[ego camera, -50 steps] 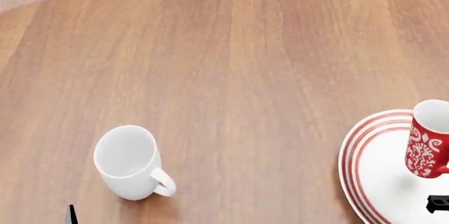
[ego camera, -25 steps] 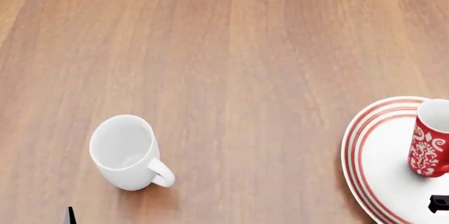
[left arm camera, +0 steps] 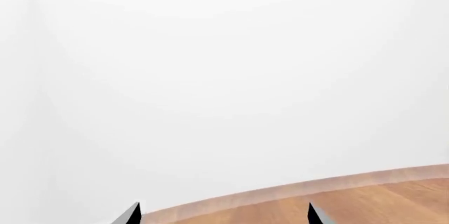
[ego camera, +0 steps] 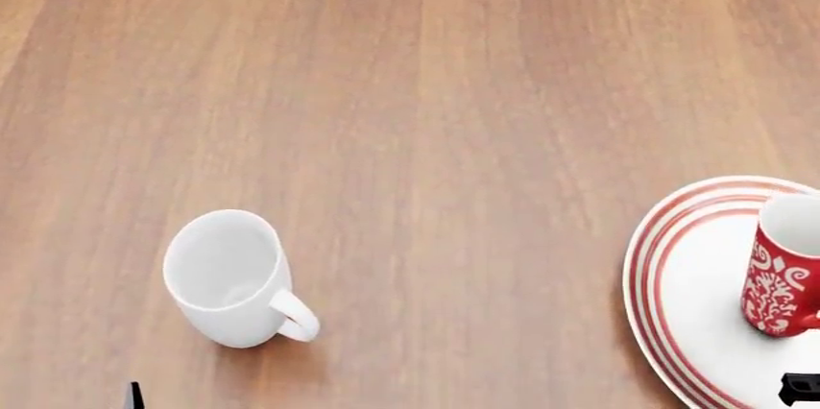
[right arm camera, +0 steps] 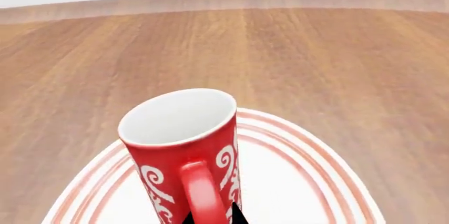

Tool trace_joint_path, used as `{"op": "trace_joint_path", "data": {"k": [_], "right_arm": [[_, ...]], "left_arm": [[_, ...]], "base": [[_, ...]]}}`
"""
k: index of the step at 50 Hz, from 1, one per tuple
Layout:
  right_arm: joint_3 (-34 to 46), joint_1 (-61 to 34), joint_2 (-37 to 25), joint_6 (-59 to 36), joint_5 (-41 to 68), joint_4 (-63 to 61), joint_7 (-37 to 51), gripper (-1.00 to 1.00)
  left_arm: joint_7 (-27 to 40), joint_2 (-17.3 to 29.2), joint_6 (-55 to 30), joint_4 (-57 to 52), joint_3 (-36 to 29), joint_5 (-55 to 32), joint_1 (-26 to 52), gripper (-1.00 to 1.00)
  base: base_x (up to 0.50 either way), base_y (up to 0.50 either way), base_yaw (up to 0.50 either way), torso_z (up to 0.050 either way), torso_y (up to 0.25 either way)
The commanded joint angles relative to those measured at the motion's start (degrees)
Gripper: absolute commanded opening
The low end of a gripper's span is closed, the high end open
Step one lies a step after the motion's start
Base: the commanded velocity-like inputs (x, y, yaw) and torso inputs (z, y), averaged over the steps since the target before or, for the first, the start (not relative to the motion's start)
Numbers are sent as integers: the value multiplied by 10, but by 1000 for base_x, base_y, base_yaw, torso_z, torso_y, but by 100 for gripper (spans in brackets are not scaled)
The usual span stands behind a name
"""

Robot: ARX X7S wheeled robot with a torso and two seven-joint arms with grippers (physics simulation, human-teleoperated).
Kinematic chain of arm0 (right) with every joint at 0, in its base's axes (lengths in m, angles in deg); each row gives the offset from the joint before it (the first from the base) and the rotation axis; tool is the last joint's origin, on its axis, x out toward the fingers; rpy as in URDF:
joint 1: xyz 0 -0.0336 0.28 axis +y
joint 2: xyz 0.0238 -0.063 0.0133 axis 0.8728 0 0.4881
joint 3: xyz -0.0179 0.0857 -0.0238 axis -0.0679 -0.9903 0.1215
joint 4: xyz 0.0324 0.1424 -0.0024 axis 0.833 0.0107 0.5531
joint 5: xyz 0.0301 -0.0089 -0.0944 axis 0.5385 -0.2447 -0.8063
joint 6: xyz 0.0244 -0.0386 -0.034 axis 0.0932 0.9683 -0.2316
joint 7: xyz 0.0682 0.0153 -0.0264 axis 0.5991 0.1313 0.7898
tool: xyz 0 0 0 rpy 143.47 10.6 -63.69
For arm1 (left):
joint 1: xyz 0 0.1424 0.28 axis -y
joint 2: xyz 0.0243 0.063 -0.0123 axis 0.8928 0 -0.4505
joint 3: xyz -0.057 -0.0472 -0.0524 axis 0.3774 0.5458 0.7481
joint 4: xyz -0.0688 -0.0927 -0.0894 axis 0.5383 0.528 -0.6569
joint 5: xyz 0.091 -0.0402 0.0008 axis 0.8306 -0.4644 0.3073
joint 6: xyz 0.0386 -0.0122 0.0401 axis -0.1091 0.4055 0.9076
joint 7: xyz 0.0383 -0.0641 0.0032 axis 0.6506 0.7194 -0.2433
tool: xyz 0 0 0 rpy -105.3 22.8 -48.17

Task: Pick up the red mug and put it on the plate

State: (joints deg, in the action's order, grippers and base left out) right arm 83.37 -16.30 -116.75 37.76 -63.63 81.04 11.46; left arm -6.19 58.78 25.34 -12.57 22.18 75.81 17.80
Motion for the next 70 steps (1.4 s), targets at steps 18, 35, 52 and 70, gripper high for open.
{"op": "trace_joint_path", "data": {"k": [18,35,52,70], "right_arm": [[-134,30,16,5,-127,1,-21,100],[-222,58,15,-11,-194,1,-19,100],[-276,65,2,20,-209,1,-67,100],[-315,221,49,-119,-155,-356,-101,100]], "left_arm": [[4,3,0,-10,-5,7,-6,100],[4,4,-5,-16,-7,9,-8,100],[7,5,-5,-21,-8,11,-10,100],[11,7,-6,-28,-10,18,-17,100]], "base": [[0,0,0,0,0],[0,0,0,0,0],[0,0,0,0,0],[0,0,0,0,0]]}}
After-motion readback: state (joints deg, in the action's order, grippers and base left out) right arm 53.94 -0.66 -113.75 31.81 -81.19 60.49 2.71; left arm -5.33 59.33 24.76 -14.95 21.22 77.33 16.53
